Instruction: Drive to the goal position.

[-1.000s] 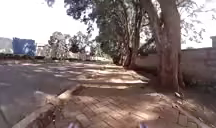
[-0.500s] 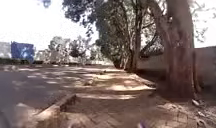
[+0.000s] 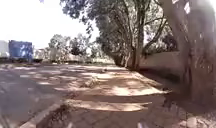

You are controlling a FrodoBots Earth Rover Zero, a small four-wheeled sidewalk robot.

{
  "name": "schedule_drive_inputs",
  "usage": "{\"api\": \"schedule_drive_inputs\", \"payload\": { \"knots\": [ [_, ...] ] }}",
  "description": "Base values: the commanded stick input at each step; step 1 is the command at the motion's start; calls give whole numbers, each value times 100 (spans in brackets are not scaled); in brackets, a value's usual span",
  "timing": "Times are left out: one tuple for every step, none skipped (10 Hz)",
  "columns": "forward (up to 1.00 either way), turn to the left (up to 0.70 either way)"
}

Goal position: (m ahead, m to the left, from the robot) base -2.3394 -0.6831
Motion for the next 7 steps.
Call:
{"api": "schedule_drive_inputs", "payload": {
  "knots": [
    [100,0],
    [100,0],
    [74,0],
    [0,0],
    [0,0],
    [0,0],
    [0,0]
  ]
}}
